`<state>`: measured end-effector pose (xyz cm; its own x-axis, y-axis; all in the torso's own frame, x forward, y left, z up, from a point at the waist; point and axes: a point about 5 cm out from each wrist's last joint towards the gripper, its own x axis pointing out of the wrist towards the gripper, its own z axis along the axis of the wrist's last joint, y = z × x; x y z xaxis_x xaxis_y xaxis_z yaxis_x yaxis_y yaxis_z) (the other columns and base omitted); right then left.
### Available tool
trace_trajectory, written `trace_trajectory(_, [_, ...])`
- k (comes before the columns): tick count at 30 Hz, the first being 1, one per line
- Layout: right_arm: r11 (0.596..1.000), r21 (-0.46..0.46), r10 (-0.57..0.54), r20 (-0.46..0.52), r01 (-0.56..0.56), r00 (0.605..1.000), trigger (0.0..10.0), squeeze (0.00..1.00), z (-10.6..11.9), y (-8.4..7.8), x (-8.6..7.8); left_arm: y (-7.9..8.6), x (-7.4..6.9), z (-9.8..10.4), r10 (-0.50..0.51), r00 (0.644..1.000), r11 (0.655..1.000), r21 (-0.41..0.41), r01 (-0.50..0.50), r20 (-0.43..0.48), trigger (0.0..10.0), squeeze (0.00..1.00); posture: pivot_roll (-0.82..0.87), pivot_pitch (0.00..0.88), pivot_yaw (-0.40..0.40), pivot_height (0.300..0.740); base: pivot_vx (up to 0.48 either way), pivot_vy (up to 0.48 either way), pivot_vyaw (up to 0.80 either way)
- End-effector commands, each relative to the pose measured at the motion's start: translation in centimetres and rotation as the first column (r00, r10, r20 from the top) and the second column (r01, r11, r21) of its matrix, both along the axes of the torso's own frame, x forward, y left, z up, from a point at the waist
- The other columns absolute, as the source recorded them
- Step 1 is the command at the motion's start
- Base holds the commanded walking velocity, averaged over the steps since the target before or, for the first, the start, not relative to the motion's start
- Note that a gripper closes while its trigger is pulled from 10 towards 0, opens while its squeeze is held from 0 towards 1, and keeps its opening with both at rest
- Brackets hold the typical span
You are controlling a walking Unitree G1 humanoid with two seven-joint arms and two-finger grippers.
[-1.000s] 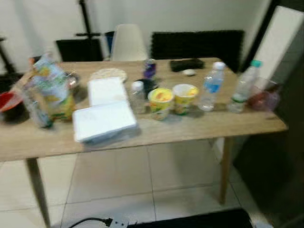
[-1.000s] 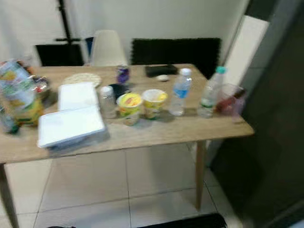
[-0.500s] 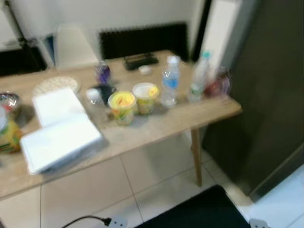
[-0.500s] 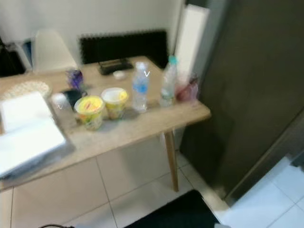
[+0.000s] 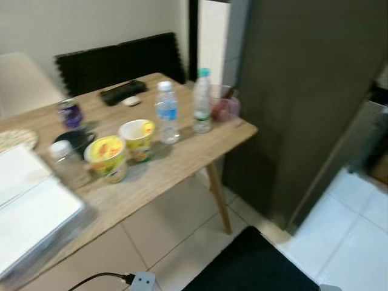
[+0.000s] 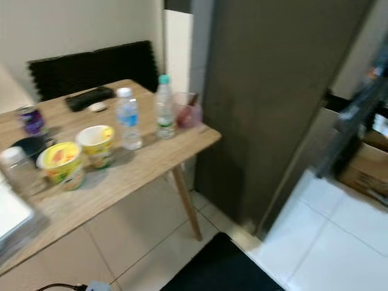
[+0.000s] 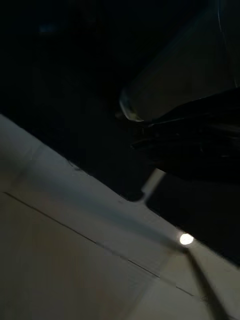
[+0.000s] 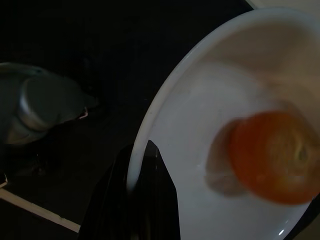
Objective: Restocking fridge
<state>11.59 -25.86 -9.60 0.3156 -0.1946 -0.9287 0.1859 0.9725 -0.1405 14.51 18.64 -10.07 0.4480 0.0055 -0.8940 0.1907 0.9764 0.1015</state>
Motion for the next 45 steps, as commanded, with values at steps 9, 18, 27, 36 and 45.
trace_trajectory(9, [1.000,-0.007,0.012,0.011,-0.012,1.000,10.0,0.00,0.0,0.2,0.2,0.7,-0.6,-0.1,0.043,0.999,0.998,-0.034,-0.044,-0.019,10.0,0.00,-0.06,0.000,-0.002,0.740,0.000,0.000,-0.80])
trace_trajectory(18, [0.999,-0.009,0.034,0.035,-0.034,0.999,10.0,0.00,0.1,0.3,0.5,1.8,-1.4,-0.2,0.073,0.997,0.996,-0.043,-0.075,-0.036,10.0,0.00,-0.05,0.000,-0.001,0.740,0.000,0.000,-0.22])
trace_trajectory(27, [0.997,-0.004,0.074,0.038,-0.074,0.997,10.0,0.00,0.1,0.6,0.7,0.0,-1.3,-0.4,0.065,0.997,0.995,-0.078,-0.068,-0.047,10.0,0.00,-0.05,0.000,0.000,0.740,0.000,-0.196,0.00])
trace_trajectory(36, [0.995,-0.002,0.096,0.040,-0.096,0.995,10.0,0.00,0.1,0.8,0.8,-0.2,-1.1,-0.4,0.060,0.997,0.994,-0.086,-0.064,-0.046,10.0,0.00,-0.05,0.000,-0.003,0.740,0.000,-0.308,0.00])
trace_trajectory(45, [0.986,-0.018,0.166,0.024,-0.165,0.986,10.0,0.00,0.0,0.8,0.8,0.2,-1.2,-0.4,0.064,0.997,0.994,-0.085,-0.068,-0.049,10.0,0.00,-0.05,0.000,-0.004,0.740,0.000,-0.379,0.00])
